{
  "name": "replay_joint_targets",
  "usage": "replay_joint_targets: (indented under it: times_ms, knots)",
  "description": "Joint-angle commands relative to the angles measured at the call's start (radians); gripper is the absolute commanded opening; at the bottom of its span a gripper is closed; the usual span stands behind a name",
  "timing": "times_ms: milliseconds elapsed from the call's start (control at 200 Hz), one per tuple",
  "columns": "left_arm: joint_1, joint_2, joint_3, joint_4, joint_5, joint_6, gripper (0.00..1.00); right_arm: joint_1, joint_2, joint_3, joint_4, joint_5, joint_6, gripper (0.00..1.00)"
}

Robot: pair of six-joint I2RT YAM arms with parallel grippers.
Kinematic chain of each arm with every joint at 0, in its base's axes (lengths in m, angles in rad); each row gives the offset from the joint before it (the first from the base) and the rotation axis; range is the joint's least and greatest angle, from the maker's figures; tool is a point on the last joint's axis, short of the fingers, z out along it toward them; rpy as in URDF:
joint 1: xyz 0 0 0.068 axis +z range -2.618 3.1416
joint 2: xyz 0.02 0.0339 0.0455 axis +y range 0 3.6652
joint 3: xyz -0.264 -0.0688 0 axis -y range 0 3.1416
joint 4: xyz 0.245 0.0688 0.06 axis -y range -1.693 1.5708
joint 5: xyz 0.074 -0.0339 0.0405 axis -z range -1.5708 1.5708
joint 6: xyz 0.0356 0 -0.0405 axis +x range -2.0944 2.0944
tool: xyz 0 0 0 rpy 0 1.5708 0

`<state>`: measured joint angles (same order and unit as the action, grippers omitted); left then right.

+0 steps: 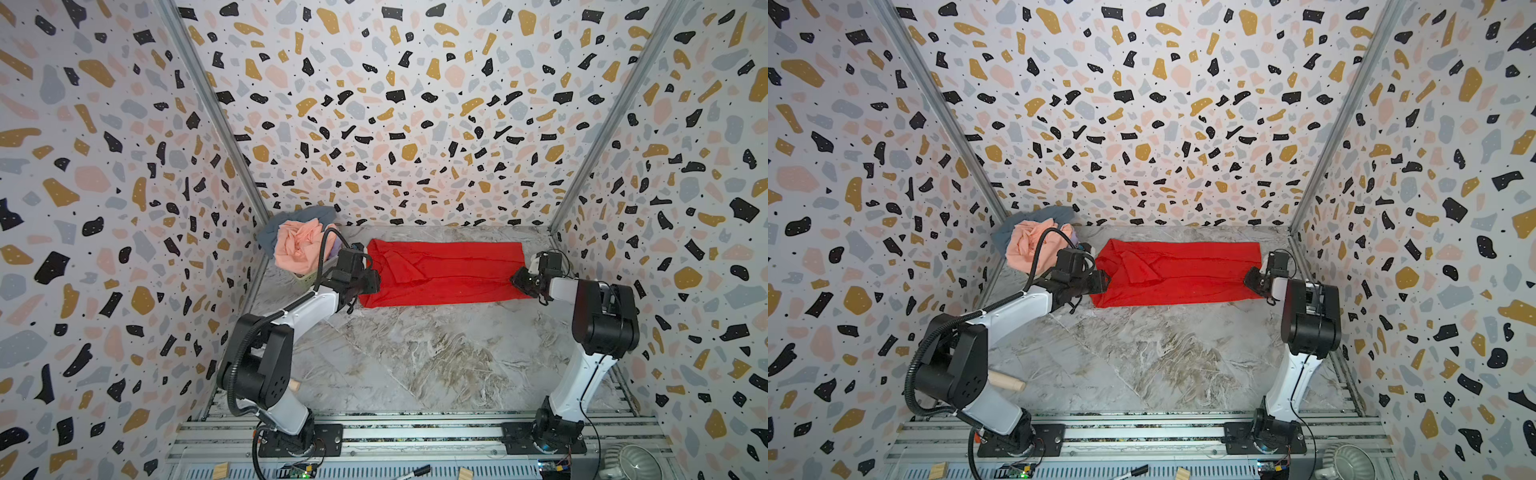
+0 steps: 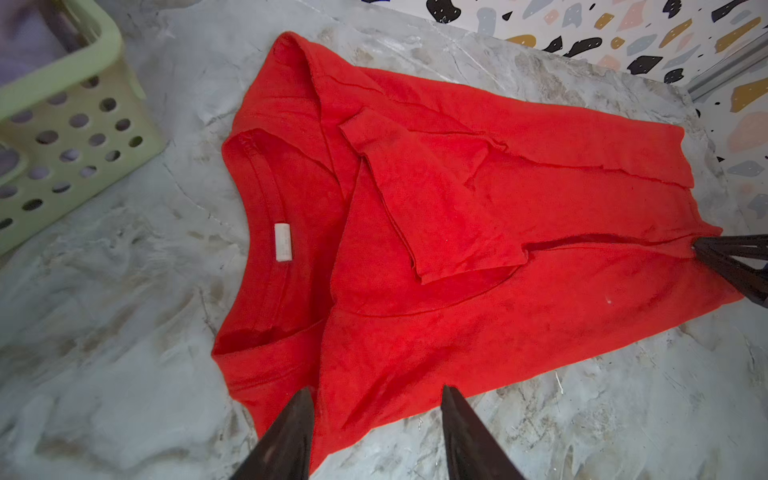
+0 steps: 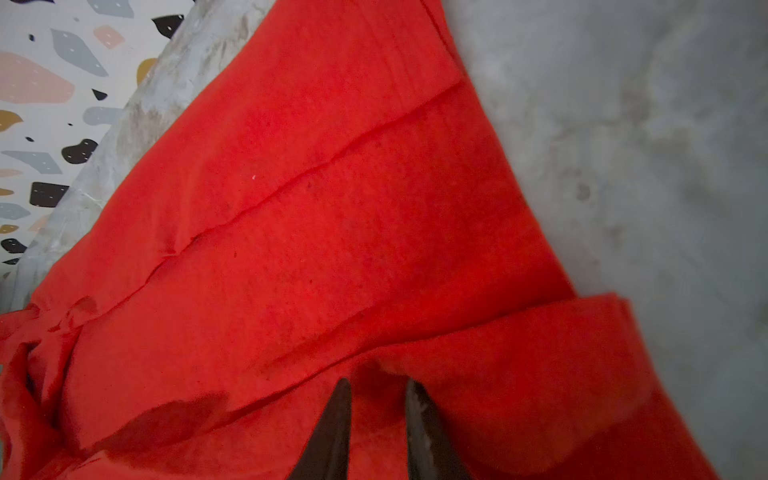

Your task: Fold and stack the t-shirts

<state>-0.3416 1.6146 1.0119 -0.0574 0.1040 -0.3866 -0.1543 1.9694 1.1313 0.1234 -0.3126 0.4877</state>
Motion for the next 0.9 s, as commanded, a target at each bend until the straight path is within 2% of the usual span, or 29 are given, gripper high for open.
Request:
replay_joint_targets:
  times_ms: [0, 135, 365, 446, 501, 596, 706, 891]
  knots:
    - [-0.002, 0.001, -0.032, 0.042, -0.01, -0.016, 0.51, -0.003, -0.024, 0.039, 0.072, 0.01, -0.048, 0.32]
    - [-0.001, 0.037, -0.038, 0.046, -0.006, -0.02, 0.51, -0.005, -0.019, 0.075, 0.099, -0.027, -0.074, 0.45]
    - [-0.002, 0.065, -0.024, 0.051, -0.005, -0.023, 0.51, -0.012, 0.048, 0.143, 0.141, -0.084, -0.077, 0.5]
    - [-0.002, 0.062, -0.015, 0.035, -0.009, -0.019, 0.51, -0.025, 0.031, 0.177, 0.057, -0.079, -0.071, 0.5]
    - [-0.001, 0.06, -0.015, 0.028, -0.01, -0.016, 0.51, -0.027, -0.011, 0.185, -0.061, -0.024, -0.056, 0.5]
    - [-0.002, 0.058, -0.021, 0.03, -0.009, -0.022, 0.51, -0.027, -0.098, 0.126, -0.18, 0.035, -0.025, 0.54]
    - [-0.002, 0.075, -0.008, 0.032, 0.009, -0.03, 0.51, -0.028, -0.162, 0.031, -0.186, 0.009, -0.008, 0.57]
    - [-0.002, 0.083, 0.014, 0.028, 0.018, -0.033, 0.51, -0.028, -0.113, 0.02, -0.163, -0.057, 0.032, 0.59]
